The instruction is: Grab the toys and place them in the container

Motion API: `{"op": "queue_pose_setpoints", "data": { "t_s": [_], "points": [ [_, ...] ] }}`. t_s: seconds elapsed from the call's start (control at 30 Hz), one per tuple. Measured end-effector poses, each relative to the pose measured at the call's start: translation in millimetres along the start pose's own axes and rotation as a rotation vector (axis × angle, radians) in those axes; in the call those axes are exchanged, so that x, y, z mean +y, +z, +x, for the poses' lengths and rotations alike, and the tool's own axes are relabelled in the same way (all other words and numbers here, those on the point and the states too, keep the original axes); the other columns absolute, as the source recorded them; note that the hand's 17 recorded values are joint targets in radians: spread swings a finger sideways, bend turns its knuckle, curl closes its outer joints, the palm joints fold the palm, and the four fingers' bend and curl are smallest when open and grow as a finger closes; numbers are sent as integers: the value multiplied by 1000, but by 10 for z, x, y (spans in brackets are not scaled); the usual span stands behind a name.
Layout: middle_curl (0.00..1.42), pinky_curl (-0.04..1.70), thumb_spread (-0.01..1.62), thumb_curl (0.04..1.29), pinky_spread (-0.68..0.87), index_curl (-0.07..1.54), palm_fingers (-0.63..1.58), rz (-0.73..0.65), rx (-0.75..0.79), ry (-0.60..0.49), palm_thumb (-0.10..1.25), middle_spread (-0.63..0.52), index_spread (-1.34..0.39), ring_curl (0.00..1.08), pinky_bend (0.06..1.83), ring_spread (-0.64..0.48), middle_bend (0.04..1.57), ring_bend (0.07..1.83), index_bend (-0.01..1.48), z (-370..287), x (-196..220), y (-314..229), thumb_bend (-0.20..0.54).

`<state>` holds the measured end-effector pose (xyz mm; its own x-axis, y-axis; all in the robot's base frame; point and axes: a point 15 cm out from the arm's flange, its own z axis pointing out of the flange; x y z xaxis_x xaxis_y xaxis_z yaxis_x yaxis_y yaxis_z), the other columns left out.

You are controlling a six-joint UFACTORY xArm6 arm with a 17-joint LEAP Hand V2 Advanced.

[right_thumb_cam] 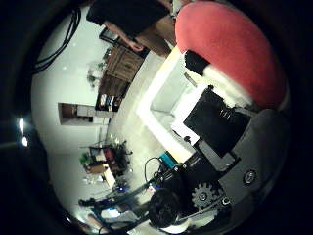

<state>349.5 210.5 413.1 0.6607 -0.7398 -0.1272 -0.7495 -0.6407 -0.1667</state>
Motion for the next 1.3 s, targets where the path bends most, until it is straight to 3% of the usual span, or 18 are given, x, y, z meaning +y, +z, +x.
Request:
{"op": "queue_pose_setpoints", "data": {
  "t_s": [0.47,0.83,0.93,0.97,1.0,1.03,1.13,1.3],
  "points": [
    [602,504,1038,343,-489,713,1128,-24,-15,-73,1059,-455,-628,475,1196,-365,745,1180,207,-290,-4,111,-21],
    [609,516,1101,300,-483,694,1065,-34,-18,-92,913,-480,-625,479,1222,-380,666,1162,154,-318,-9,153,-29],
    [603,523,1109,257,-508,677,913,-32,-18,-98,729,-490,-612,486,1221,-386,605,1153,137,-313,-25,164,-79],
    [589,520,1104,244,-520,667,813,-23,-16,-100,663,-480,-604,485,1219,-388,561,1148,119,-306,-51,163,-99],
    [576,525,1075,216,-526,656,587,-12,-13,-104,498,-455,-585,475,1221,-379,496,1086,133,-296,-80,160,-124],
    [579,530,1068,213,-521,659,536,-6,-12,-109,465,-443,-575,480,1211,-376,495,1072,147,-292,-95,158,-113],
    [548,480,976,195,-320,632,134,-24,-17,-119,240,-351,-543,412,977,-293,459,858,213,-281,-57,249,-95],
    [481,371,874,219,-54,545,97,-67,-30,-126,120,-253,-499,308,853,-188,381,691,186,-239,67,430,-47]
  ]
}}
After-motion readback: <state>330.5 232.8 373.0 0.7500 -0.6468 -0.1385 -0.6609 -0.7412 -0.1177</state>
